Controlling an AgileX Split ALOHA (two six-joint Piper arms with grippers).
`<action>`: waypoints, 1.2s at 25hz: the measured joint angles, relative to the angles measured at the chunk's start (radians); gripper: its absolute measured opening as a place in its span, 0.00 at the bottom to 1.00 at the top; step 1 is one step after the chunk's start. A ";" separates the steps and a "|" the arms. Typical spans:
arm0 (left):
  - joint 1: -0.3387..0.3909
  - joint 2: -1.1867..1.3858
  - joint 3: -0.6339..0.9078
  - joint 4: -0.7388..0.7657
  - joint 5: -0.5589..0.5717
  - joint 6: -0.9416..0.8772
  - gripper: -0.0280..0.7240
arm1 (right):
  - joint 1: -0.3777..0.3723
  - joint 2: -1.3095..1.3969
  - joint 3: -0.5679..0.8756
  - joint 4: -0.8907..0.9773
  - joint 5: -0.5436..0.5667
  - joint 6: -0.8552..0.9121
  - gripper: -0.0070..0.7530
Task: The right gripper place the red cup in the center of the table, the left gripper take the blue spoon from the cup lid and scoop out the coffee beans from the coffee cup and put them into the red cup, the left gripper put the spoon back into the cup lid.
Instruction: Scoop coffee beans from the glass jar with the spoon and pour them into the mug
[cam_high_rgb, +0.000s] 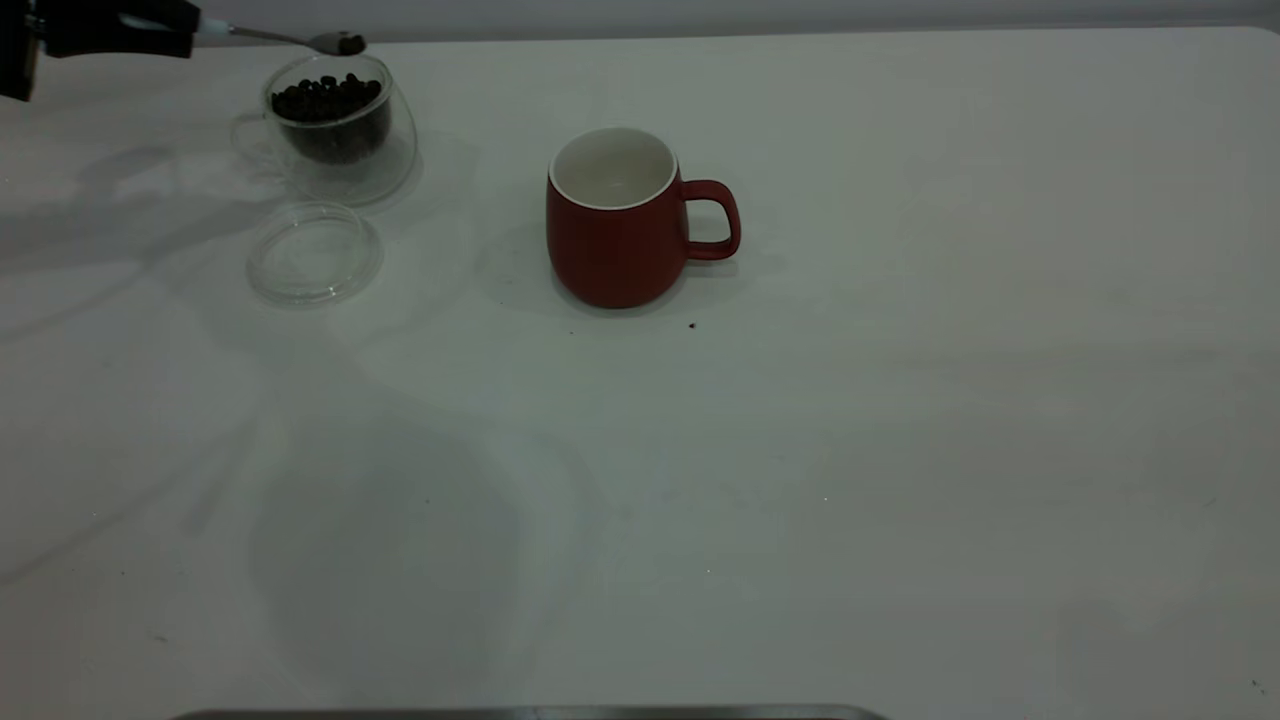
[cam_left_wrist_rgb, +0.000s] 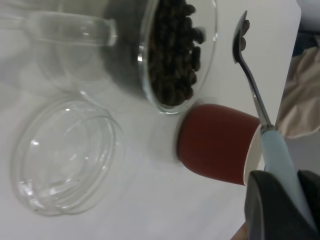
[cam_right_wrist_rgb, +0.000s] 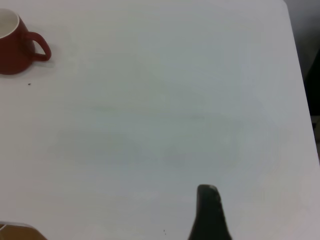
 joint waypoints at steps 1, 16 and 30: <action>-0.006 0.000 0.000 -0.001 0.000 0.001 0.20 | 0.000 0.000 0.000 0.000 0.000 0.000 0.77; -0.093 0.000 0.000 -0.010 0.000 0.003 0.20 | 0.000 0.000 0.000 0.000 0.000 0.000 0.77; -0.218 0.000 0.000 -0.012 0.000 0.003 0.20 | 0.000 0.000 0.000 0.000 0.000 0.000 0.77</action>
